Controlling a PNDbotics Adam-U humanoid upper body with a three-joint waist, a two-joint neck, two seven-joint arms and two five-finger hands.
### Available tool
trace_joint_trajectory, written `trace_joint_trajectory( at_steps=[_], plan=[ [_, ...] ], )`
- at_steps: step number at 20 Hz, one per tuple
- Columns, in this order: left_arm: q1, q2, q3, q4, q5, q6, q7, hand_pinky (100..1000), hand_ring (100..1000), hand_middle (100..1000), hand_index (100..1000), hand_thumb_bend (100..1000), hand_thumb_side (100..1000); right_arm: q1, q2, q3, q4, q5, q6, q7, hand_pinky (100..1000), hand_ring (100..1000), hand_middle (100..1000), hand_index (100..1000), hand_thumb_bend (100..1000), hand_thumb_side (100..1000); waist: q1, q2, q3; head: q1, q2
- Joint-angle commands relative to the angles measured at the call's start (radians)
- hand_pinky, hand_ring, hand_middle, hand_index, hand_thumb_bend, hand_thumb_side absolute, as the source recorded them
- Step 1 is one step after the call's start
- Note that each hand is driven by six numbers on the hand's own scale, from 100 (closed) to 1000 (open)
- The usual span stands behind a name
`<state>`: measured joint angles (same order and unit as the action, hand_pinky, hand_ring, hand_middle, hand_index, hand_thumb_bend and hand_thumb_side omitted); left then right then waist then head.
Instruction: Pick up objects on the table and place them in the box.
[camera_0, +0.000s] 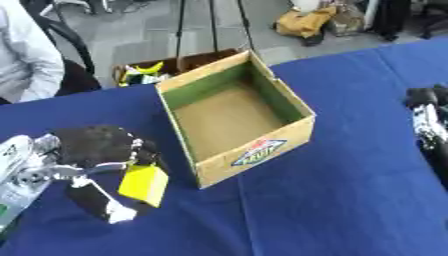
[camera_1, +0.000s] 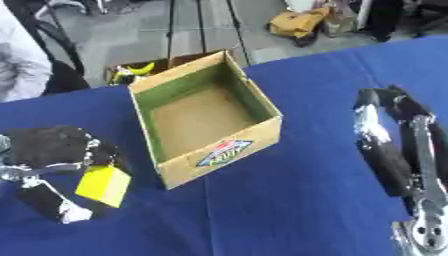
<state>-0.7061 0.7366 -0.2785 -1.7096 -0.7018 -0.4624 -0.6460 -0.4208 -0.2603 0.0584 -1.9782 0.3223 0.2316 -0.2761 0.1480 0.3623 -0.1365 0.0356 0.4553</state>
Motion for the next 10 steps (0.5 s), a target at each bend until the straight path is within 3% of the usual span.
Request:
trace_joint_trajectory(
  at_steps=[1, 10],
  plan=[
    [-0.013, 0.062, 0.053, -0.045, 0.035, -0.238, -0.261, 367, 591, 668, 742, 100, 552, -0.003, -0.011, -0.004, -0.010, 0.002, -0.002, -0.003, 941, 1000, 625, 730, 100, 751, -0.001, -0.029, 0.002, -0.014, -0.012],
    [-0.033, 0.121, 0.171, -0.045, 0.163, -0.142, -0.246, 361, 580, 663, 737, 100, 520, -0.001, -0.015, -0.001, -0.015, 0.004, -0.005, -0.001, 942, 1000, 625, 730, 100, 750, 0.022, -0.039, -0.014, -0.045, -0.014]
  ],
)
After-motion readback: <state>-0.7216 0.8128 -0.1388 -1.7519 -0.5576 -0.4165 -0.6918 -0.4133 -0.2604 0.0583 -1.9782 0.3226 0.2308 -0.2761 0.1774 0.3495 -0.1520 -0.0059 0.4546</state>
